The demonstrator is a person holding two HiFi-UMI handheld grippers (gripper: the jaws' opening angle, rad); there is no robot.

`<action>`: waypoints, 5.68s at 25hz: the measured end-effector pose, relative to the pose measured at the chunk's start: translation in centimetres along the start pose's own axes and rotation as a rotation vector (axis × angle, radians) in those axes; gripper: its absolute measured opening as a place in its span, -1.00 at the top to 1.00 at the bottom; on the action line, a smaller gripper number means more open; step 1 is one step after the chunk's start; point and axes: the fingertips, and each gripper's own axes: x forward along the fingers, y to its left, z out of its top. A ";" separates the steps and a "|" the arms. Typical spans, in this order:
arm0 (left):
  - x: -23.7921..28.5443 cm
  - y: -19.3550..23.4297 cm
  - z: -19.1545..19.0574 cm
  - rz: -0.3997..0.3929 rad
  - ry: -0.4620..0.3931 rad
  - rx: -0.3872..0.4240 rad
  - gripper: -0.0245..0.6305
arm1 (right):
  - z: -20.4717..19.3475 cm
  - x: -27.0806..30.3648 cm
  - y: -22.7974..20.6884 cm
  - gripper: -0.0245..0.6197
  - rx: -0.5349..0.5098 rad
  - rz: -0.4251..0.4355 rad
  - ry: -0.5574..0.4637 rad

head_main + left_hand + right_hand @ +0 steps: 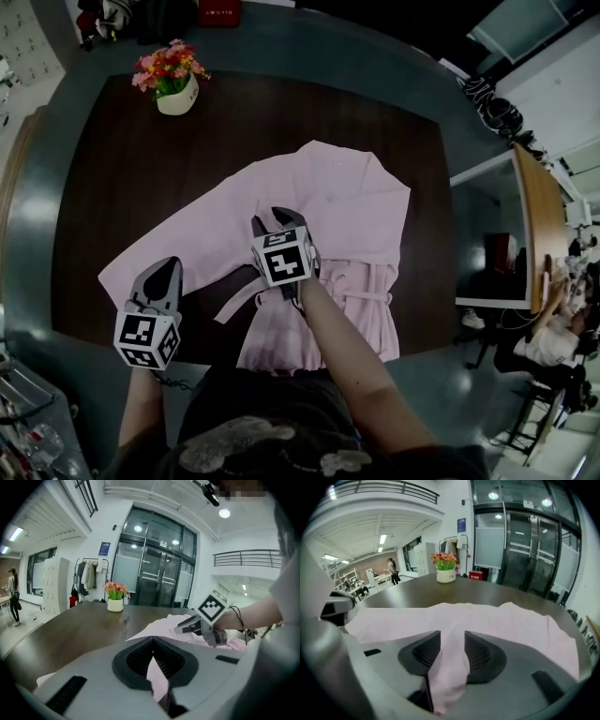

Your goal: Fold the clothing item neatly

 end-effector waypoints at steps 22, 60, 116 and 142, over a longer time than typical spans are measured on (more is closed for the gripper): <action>-5.2 -6.6 1.2 0.195 -0.049 0.037 0.90 | 4.2 -14.5 1.3 0.53 0.053 0.171 -0.472; -17.6 14.5 -7.9 0.148 -0.024 -0.041 0.90 | 0.7 -7.8 34.4 0.94 -0.072 0.257 -0.338; -8.1 -2.0 -0.6 0.083 -0.061 0.058 0.90 | -0.4 -16.1 -1.2 0.86 0.277 -0.028 -0.351; 4.1 -9.3 3.5 -0.158 -0.044 0.092 0.90 | 1.0 -21.3 -13.2 0.86 0.300 -0.170 -0.419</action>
